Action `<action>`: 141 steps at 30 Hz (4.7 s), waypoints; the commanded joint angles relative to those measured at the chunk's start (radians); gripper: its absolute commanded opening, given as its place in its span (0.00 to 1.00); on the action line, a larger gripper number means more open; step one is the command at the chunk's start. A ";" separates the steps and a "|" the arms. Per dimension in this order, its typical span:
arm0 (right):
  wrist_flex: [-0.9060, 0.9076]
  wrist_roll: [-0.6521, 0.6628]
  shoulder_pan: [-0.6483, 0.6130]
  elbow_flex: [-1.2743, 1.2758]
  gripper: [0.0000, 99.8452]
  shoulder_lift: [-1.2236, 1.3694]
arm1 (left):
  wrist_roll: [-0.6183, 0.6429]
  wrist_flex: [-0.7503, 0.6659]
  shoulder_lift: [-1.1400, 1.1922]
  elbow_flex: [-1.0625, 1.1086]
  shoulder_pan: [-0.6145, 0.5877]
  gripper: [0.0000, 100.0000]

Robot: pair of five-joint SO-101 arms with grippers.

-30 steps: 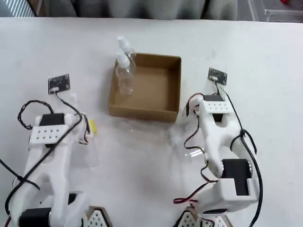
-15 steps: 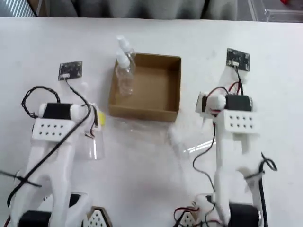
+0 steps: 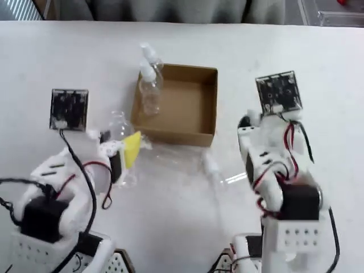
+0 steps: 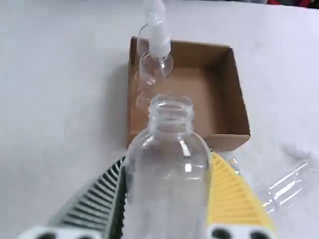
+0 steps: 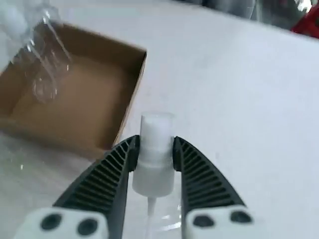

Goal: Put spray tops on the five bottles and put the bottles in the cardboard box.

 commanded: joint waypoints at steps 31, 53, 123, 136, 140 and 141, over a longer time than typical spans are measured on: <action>-0.326 -0.370 -0.418 -0.666 0.01 -0.047 | -0.201 -0.347 -0.642 0.453 0.225 0.02; -0.598 -0.397 -0.559 -0.278 0.01 -0.050 | -0.209 -0.213 -0.642 0.399 0.217 0.02; -0.513 -0.387 -0.740 -0.137 0.02 0.168 | -0.203 -0.207 -0.642 0.417 0.130 0.02; -0.435 -0.388 -0.788 -0.152 0.12 0.137 | -0.203 -0.207 -0.642 0.420 0.130 0.02; -0.460 -0.387 -0.773 -0.158 0.07 0.105 | -0.203 -0.207 -0.642 0.420 0.130 0.02; -0.460 -0.387 -0.759 -0.158 0.05 0.104 | -0.203 -0.207 -0.642 0.420 0.130 0.02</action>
